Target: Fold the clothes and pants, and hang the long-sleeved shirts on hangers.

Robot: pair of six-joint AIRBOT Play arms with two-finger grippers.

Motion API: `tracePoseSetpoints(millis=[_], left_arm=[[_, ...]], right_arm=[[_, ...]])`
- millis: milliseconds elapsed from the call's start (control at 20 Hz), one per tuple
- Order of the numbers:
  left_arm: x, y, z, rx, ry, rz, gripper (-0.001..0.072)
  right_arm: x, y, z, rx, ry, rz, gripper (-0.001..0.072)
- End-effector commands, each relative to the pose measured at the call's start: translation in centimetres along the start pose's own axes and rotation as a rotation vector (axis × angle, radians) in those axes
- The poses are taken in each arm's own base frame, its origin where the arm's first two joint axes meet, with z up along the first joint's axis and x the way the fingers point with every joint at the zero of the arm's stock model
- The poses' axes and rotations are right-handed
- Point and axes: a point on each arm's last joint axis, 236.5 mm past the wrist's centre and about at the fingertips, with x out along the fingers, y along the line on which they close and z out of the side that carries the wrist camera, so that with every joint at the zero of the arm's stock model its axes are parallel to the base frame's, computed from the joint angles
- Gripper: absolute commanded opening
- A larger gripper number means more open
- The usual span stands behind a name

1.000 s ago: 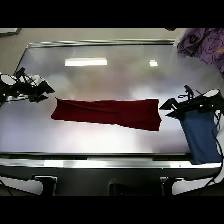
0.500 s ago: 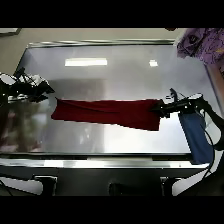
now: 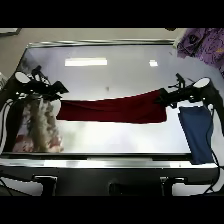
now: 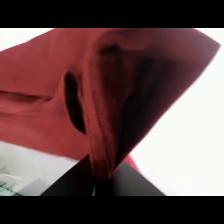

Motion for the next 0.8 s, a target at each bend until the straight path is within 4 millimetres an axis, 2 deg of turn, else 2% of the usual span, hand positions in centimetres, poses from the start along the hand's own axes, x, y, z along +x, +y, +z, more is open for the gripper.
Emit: tracePoseSetpoints(millis=[0,50,100,300,400,600,750], left_arm=[[3.7,-7.1,-3.3,0.075,0.045,-0.095,0.059],[5.2,-9.7,-5.0,0.088,0.071,-0.137,0.0346],[6.6,-12.2,-6.8,0.093,0.098,-0.181,0.002],[11.5,-21.6,-13.0,0.094,0.114,-0.333,0.0015],[13.7,-25.1,-16.2,0.068,0.145,-0.392,0.0015],[17.3,-30.4,-22.7,0.008,0.274,-0.486,0.0014],[19.0,-33.5,-25.9,-0.033,0.341,-0.549,0.0013]], right_arm=[[-5.1,1.9,-0.5,0.033,-0.03,-0.084,0.0027],[-6.1,2.4,-0.7,0.034,-0.027,-0.095,0.0027],[-7.0,2.7,-0.8,0.042,-0.025,-0.109,0.0027],[-10.0,3.9,-1.1,0.049,-0.022,-0.151,0.0027],[-11.1,4.3,-1.0,0.054,-0.032,-0.168,0.0027],[-13.1,5.0,-0.8,0.042,-0.061,-0.193,0.0028],[-13.8,5.6,-0.8,0.033,-0.077,-0.19,0.0028]])
